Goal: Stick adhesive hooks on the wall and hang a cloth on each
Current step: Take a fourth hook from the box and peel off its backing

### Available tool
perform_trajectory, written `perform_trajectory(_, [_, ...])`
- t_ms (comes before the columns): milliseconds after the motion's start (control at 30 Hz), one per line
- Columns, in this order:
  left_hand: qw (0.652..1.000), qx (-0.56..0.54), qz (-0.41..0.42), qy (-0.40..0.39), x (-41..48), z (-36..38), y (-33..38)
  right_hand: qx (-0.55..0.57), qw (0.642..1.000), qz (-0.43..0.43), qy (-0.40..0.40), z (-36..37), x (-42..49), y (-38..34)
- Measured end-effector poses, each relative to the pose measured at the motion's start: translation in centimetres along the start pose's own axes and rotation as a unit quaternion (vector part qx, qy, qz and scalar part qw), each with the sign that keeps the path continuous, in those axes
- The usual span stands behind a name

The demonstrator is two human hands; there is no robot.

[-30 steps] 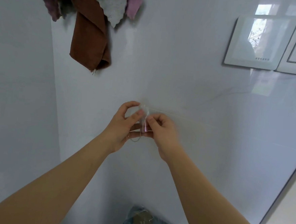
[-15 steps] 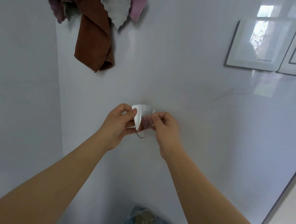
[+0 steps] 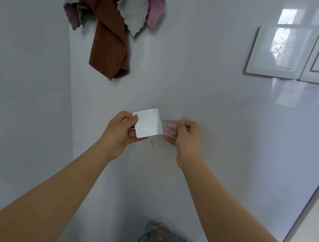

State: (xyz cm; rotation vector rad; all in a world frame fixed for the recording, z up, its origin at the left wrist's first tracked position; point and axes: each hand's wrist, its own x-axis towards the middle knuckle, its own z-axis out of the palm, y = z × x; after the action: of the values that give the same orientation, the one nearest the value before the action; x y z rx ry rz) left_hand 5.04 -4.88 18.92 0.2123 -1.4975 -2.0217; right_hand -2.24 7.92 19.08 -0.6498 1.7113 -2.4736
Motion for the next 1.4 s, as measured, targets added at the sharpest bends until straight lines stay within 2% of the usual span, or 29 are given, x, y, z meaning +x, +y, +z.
perform_trajectory(133, [0.997, -0.06, 0.013, 0.044, 0.0, -1.9, 1.0, 0.038, 0.997, -0.01, 0.068, -1.2, 0.1, -0.9])
perform_trajectory(267, [0.999, -0.013, 0.002, 0.037, -0.4, -2.1, 0.8, 0.03, 0.997, -0.026, 0.066, -2.2, -0.4, -0.9])
perform_trajectory(567, [0.996, 0.069, -0.063, -0.013, -3.2, 1.2, -5.1, -0.046, 0.996, -0.017, 0.073, -6.4, -3.5, 0.5])
perform_trajectory(767, [0.986, 0.124, -0.107, -0.002, -6.3, 2.4, -10.8, -0.176, 0.98, 0.022, 0.087, -11.2, -7.2, 3.8])
perform_trajectory(867, [0.981, 0.147, -0.13, 0.0, -7.5, 3.0, -13.1, -0.256, 0.961, 0.059, 0.083, -13.7, -8.8, 5.3])
perform_trajectory(1033, [0.971, 0.172, -0.167, 0.004, -9.4, 4.1, -15.9, -0.423, 0.899, 0.087, 0.069, -17.2, -11.7, 7.5])
perform_trajectory(1267, [0.961, 0.212, -0.178, 0.001, -9.6, 4.7, -17.6, -0.503, 0.856, 0.117, 0.031, -18.6, -13.2, 11.1])
perform_trajectory(1400, [0.958, 0.22, -0.186, 0.008, -9.1, 4.5, -18.0, -0.574, 0.806, 0.137, -0.042, -18.7, -13.7, 12.9])
